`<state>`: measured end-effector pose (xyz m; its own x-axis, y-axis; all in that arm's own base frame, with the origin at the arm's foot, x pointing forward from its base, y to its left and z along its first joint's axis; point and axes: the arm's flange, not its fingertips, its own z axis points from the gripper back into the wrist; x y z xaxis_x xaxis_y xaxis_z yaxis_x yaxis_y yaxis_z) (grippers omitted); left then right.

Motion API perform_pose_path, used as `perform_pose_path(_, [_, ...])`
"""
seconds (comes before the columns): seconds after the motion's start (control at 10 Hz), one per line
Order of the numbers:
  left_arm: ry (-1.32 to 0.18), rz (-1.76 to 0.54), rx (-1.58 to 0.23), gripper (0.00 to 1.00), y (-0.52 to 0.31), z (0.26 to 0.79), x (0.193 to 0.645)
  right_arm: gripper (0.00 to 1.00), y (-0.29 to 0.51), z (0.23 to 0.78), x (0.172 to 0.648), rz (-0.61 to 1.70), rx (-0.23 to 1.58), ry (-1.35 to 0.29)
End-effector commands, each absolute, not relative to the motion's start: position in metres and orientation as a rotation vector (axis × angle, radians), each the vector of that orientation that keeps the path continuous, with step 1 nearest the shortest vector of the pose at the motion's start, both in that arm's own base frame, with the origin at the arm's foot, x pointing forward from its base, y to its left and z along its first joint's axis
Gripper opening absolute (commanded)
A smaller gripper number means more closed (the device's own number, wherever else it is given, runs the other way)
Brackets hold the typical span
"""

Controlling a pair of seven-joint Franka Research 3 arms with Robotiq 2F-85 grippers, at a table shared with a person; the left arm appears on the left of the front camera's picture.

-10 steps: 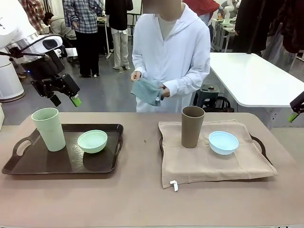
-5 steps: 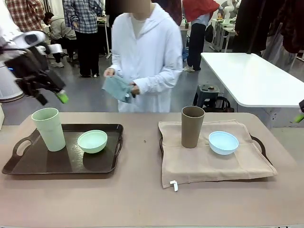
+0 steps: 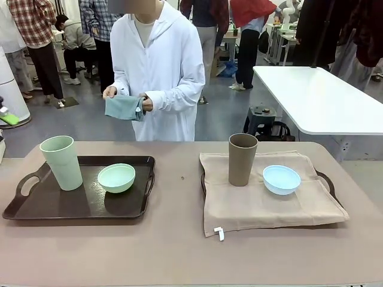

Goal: Set up a tray with a mat and arrange the tableware.
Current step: Pick up the Picnic Bowl and Reusable plastic cup from the Handle tray in front of the human's position and hold them in the air.

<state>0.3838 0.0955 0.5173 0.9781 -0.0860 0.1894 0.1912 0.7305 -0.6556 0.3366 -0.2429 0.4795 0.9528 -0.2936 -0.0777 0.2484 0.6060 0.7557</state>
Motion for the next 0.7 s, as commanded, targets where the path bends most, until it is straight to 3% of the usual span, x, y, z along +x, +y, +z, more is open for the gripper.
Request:
perform_pose_path(0.0, [-0.183,-0.108,-0.867,1.00,0.123,0.511,0.387,1.00,-0.275,0.483,0.333,-0.323,0.968,-0.076])
perform_pose_path(0.6, [-0.245,0.019,-1.046,1.00,0.192,0.484,0.374,1.00,-0.320,0.474,0.308,-0.415,1.089,-0.101])
